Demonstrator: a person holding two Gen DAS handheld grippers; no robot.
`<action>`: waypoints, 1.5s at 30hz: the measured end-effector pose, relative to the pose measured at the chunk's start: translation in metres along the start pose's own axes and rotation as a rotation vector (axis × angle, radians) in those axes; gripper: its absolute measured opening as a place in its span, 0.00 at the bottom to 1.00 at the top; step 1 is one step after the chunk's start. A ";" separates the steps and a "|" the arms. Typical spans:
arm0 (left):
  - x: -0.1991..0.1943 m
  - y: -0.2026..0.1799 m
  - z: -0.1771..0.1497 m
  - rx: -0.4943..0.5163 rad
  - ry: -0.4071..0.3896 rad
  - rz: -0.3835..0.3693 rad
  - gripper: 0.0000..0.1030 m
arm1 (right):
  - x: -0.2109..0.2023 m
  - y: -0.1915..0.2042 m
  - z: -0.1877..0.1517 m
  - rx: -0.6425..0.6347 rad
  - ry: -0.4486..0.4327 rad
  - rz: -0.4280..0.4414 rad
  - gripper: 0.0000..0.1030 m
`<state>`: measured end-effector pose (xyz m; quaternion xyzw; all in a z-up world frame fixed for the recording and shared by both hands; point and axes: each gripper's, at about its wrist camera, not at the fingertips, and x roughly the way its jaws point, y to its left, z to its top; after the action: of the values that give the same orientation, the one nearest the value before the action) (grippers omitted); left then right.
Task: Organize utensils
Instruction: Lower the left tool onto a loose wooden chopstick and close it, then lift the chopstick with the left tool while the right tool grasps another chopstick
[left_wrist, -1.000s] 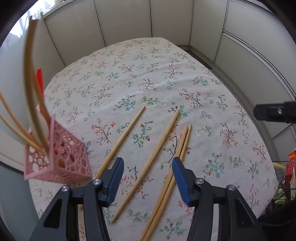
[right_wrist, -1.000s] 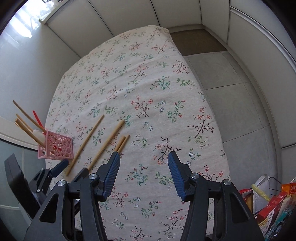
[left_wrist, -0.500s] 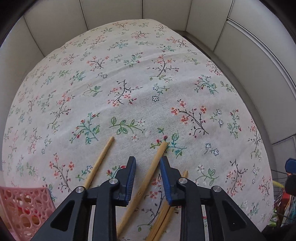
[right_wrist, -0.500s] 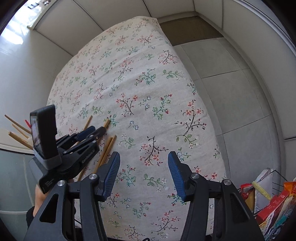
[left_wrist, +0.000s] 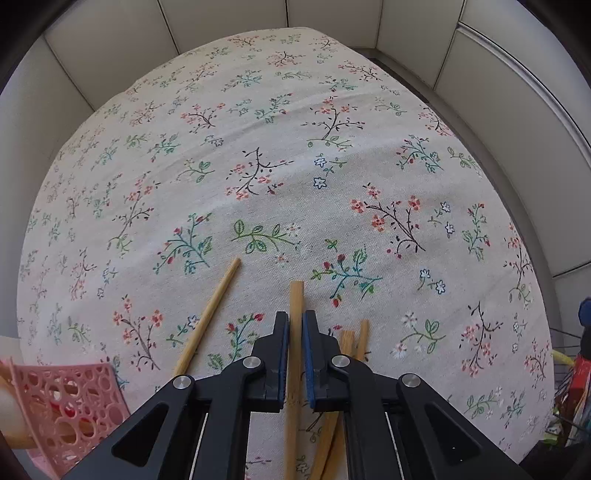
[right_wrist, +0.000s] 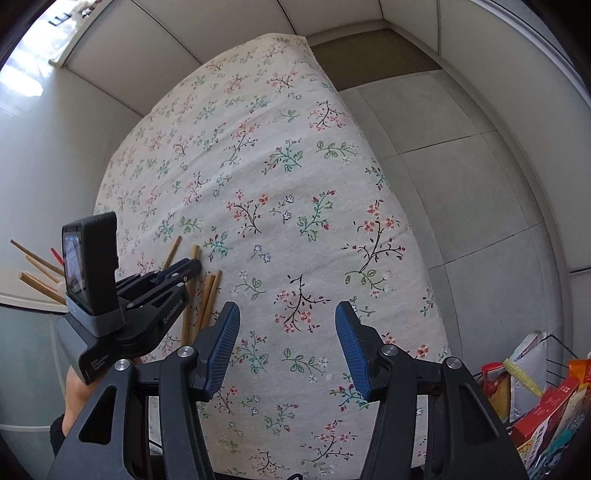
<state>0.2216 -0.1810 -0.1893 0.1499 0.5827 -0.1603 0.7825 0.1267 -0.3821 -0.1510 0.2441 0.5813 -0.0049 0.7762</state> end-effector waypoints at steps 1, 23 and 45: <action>-0.005 0.001 -0.004 0.001 -0.008 0.000 0.07 | -0.001 -0.001 0.000 0.005 -0.002 0.002 0.55; -0.152 0.055 -0.090 -0.098 -0.375 -0.080 0.07 | 0.059 0.040 -0.008 -0.021 0.123 0.001 0.55; -0.176 0.109 -0.118 -0.197 -0.429 -0.109 0.07 | 0.126 0.097 -0.009 -0.064 0.181 -0.136 0.26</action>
<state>0.1192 -0.0196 -0.0479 0.0035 0.4232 -0.1729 0.8894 0.1880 -0.2585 -0.2303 0.1785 0.6641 -0.0170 0.7258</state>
